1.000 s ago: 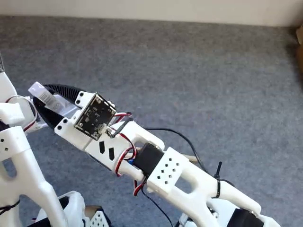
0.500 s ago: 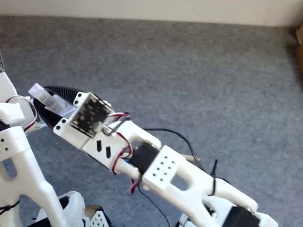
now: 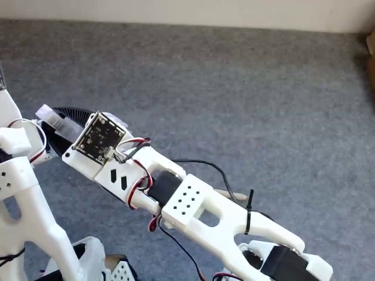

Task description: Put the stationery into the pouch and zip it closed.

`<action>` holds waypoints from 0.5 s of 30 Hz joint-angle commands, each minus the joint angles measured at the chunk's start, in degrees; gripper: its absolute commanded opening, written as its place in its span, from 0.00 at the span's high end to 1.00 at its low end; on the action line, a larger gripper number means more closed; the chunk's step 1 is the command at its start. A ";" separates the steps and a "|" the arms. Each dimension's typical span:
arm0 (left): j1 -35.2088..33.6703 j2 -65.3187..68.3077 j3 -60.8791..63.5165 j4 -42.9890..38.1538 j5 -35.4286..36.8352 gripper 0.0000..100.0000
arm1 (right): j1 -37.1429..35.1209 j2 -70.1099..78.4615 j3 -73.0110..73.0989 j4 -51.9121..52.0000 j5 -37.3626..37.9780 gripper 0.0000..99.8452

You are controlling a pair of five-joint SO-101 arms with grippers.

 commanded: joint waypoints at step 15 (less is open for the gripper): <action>0.92 1.80 2.24 -0.79 0.35 0.99 | 2.24 -7.96 2.33 -1.01 0.26 0.83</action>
